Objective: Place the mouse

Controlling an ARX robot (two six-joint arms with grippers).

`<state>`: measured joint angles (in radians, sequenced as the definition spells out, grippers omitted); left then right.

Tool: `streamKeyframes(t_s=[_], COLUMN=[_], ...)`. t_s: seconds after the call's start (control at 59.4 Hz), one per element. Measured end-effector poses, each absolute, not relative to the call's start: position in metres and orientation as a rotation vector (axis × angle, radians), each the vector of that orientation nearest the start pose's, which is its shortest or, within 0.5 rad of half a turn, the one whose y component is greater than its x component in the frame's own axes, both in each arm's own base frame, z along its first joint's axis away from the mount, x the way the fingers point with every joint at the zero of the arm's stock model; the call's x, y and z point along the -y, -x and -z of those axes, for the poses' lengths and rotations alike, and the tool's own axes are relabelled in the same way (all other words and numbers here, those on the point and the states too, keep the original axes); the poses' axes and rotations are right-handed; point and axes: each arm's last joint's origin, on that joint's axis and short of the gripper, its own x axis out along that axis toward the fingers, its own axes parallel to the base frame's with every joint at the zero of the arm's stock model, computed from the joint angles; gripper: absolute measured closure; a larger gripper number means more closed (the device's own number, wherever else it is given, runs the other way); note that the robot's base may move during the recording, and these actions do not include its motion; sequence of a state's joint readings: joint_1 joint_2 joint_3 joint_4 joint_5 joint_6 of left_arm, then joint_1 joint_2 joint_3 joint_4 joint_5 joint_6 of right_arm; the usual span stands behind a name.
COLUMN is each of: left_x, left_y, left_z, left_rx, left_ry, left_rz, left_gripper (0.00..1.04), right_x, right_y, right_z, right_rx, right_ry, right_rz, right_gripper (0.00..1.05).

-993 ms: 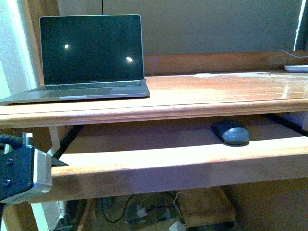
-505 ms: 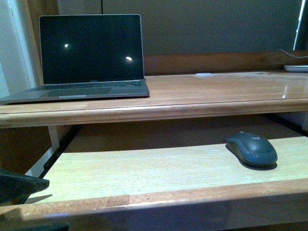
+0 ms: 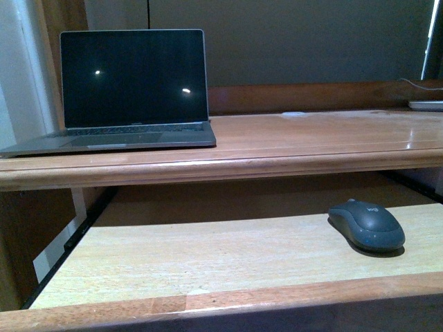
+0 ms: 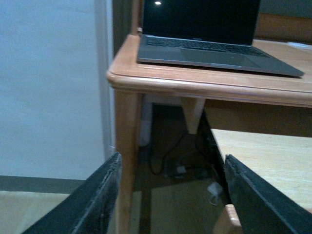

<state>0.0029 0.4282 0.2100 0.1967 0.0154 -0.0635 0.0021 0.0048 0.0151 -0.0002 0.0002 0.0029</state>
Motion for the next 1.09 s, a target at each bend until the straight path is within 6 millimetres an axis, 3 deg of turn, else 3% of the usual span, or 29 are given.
streamKeyframes(t_s=[0.151, 0.252, 0.32, 0.353, 0.454, 0.572, 0.74, 0.875, 1.094], left_x=[0.000, 0.000, 0.000, 0.000, 0.000, 0.000, 0.000, 0.000, 0.000], left_y=[-0.121, -0.119, -0.117, -0.116, -0.114, -0.112, -0.110, -0.104, -0.098], left_z=[-0.205, -0.199, -0.196, -0.194, -0.189, -0.184, -0.180, -0.176, -0.166], left_rx=[-0.003, -0.001, 0.002, 0.001, 0.001, 0.002, 0.001, -0.022, 0.003], left_ry=[0.025, 0.019, 0.017, 0.017, 0.012, 0.011, 0.011, 0.011, 0.011], left_rz=[0.000, 0.000, -0.001, -0.001, -0.001, 0.000, -0.001, -0.002, -0.001], left_gripper=[0.68, 0.84, 0.95, 1.02, 1.02, 1.02, 1.02, 1.02, 1.02], right_x=[-0.001, -0.005, -0.011, -0.019, -0.039, -0.069, -0.092, -0.095, -0.091], right_y=[-0.102, -0.118, -0.136, -0.154, -0.193, -0.238, -0.276, -0.290, -0.292], right_z=[-0.174, -0.207, -0.236, -0.256, -0.275, -0.269, -0.250, -0.246, -0.229], right_rx=[0.023, 0.126, 0.205, 0.244, 0.200, 0.032, -0.128, -0.202, -0.341], right_ry=[-0.061, -0.062, -0.051, -0.040, -0.023, 0.010, 0.083, 0.121, 0.168], right_rz=[0.022, 0.022, 0.010, -0.003, -0.050, -0.114, -0.106, -0.028, 0.016], right_gripper=[0.07, 0.07, 0.07, 0.07, 0.07, 0.07, 0.07, 0.07, 0.07])
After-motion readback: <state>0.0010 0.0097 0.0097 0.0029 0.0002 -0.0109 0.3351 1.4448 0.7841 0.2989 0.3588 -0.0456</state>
